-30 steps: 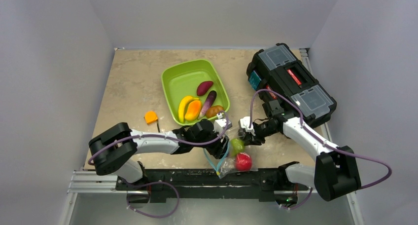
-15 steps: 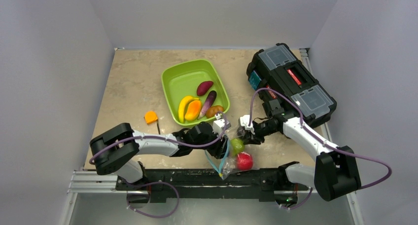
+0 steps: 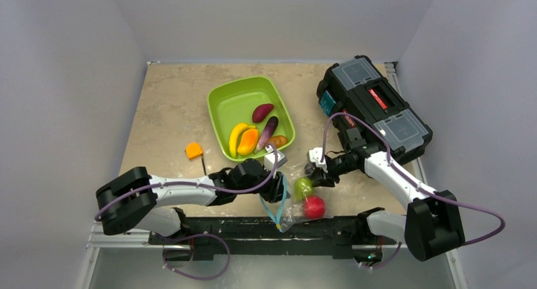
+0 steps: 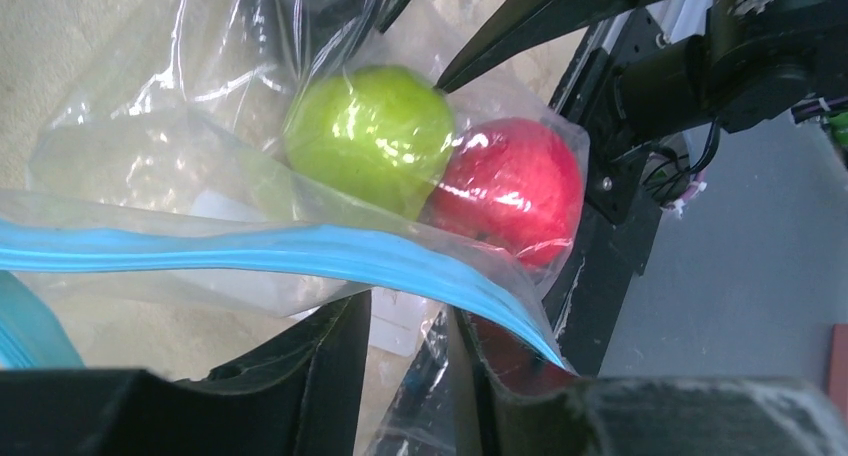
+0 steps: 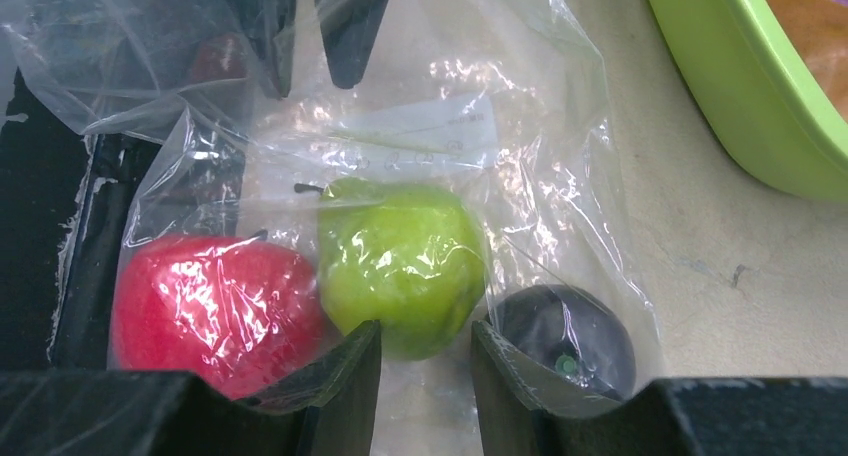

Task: Open the zip-top bag and remove the fake food
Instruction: Pick up the fake fruit from the zipper food storage bag.

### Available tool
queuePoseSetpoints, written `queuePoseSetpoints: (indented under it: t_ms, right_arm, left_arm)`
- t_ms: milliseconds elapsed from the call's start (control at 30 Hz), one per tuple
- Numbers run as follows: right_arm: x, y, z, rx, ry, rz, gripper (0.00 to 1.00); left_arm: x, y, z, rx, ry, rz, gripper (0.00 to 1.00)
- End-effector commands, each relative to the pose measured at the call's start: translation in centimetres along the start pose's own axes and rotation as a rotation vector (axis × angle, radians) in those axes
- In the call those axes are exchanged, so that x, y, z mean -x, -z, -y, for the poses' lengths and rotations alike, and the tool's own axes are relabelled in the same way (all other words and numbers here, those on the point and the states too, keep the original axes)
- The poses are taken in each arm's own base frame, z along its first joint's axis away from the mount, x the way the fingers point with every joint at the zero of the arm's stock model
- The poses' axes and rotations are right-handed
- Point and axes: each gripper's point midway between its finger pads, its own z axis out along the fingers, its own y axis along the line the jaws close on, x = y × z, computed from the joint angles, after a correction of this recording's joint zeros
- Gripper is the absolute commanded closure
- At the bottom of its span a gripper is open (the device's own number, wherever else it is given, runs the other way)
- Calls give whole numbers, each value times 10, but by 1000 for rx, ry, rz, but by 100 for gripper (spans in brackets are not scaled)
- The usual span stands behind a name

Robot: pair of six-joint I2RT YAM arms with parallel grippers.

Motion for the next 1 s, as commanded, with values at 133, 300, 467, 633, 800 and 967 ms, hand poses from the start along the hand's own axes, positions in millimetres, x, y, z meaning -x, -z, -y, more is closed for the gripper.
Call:
queuePoseSetpoints:
  t_ms: [133, 300, 467, 633, 800, 967]
  right_arm:
    - [21, 4, -10, 35, 63, 76, 58]
    - [31, 10, -16, 60, 92, 95, 56]
    - [53, 20, -26, 120, 136, 150, 49]
    - [80, 24, -30, 171, 148, 223, 36]
    - [95, 10, -35, 243, 123, 256, 32]
    - [91, -9, -40, 294, 116, 228, 32]
  left_arm:
    - [-18, -4, 2, -29, 32, -62, 75]
    - [-23, -9, 2, -39, 39, -86, 77]
    - [-15, -10, 8, -68, 36, -58, 76]
    - [-6, -11, 16, -104, 43, -15, 75]
    - [-1, -15, 22, -138, 74, 11, 75]
    - [2, -17, 27, -158, 92, 19, 75]
